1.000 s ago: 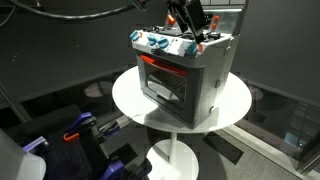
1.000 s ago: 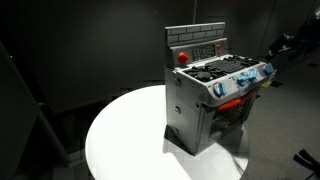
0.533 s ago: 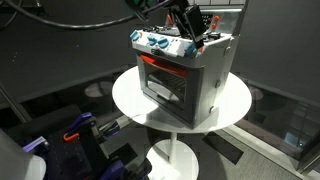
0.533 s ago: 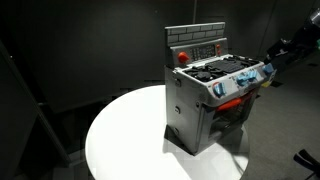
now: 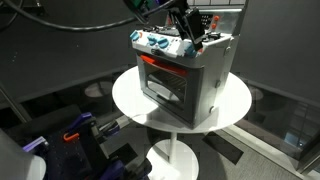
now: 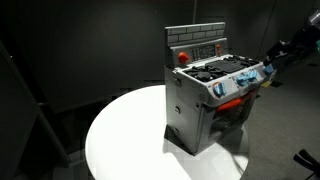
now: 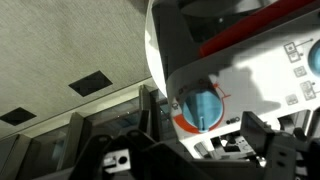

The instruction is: Turn the right knob clockwise

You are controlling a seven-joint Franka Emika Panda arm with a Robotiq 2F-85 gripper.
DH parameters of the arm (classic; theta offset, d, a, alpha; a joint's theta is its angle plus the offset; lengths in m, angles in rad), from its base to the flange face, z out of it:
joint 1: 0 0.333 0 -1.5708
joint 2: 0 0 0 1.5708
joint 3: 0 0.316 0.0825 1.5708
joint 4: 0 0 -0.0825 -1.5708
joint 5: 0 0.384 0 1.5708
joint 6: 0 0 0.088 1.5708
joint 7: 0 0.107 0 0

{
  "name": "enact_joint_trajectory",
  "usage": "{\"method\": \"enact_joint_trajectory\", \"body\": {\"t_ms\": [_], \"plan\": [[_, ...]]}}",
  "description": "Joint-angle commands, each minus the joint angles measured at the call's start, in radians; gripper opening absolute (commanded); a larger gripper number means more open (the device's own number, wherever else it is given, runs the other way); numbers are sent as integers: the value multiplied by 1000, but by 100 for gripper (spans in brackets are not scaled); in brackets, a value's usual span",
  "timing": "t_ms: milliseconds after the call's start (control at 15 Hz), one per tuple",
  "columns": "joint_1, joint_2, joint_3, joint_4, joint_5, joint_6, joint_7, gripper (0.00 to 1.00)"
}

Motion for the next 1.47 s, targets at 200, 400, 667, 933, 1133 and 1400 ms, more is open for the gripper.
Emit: {"method": "enact_joint_trajectory", "body": {"t_ms": [200, 400, 667, 933, 1133, 1400], "plan": [[-20, 13, 12, 10, -20, 17, 14, 81], [-21, 17, 12, 12, -20, 17, 14, 83], [-22, 21, 11, 14, -21, 17, 15, 54], [-25, 26, 12, 14, -22, 21, 17, 33], [-27, 29, 15, 17, -23, 24, 18, 14], [-32, 32, 28, 20, -24, 30, 23, 6]]}}
